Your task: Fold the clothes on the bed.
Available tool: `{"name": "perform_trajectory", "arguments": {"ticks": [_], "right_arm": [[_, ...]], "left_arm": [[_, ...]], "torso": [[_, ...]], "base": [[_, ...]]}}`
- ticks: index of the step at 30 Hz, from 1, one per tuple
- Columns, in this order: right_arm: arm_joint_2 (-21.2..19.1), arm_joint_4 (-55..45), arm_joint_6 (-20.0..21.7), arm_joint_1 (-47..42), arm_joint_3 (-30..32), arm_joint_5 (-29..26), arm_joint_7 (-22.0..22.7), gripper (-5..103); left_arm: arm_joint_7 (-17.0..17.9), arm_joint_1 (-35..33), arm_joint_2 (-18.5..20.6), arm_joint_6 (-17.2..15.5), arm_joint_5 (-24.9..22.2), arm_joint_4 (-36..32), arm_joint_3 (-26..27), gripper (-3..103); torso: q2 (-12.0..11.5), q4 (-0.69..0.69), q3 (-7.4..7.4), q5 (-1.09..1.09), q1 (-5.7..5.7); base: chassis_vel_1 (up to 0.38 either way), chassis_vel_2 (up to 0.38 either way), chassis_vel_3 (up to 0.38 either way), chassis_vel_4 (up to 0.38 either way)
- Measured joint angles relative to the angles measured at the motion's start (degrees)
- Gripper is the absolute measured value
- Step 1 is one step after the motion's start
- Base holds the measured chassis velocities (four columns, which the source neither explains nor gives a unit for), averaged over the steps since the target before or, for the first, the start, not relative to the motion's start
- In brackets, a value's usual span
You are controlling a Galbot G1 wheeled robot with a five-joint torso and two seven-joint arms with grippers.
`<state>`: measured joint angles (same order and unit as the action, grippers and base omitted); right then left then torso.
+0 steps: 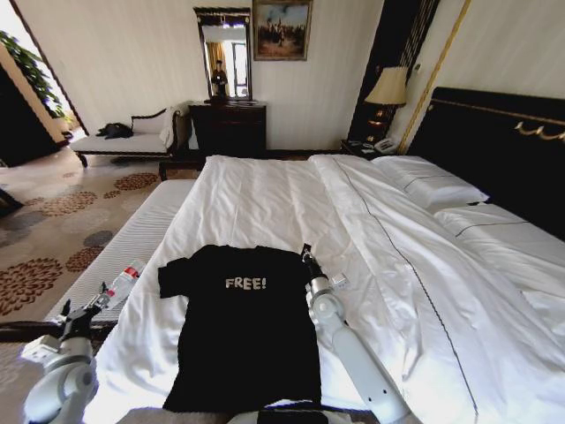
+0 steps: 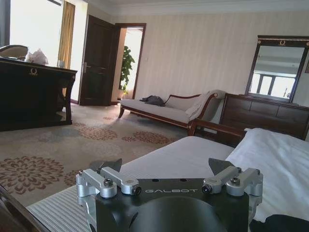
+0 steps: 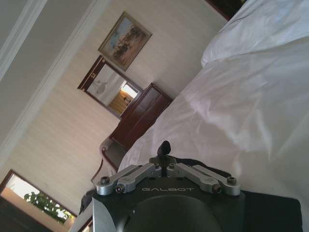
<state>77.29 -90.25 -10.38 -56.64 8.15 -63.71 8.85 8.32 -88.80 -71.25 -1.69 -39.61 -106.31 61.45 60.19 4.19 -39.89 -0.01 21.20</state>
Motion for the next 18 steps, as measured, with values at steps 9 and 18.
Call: {"name": "perform_trajectory", "arguments": {"ticks": [9,18], "right_arm": [[0.66,3.53,-0.34,0.49,-3.63,4.95,-1.61,0],[1.74,7.16,-1.22,1.44,-7.02,7.64,-3.18,0]], "left_arm": [[-0.05,-0.12,-0.31,0.40,0.61,0.37,0.06,100],[-0.10,-0.25,-0.62,0.58,1.00,0.50,0.05,100]], "torso": [[0.00,0.00,0.00,0.00,0.00],[0.00,0.00,0.00,0.00,0.00]], "base": [[0.000,0.000,0.000,0.000],[0.000,0.000,0.000,0.000]]}}
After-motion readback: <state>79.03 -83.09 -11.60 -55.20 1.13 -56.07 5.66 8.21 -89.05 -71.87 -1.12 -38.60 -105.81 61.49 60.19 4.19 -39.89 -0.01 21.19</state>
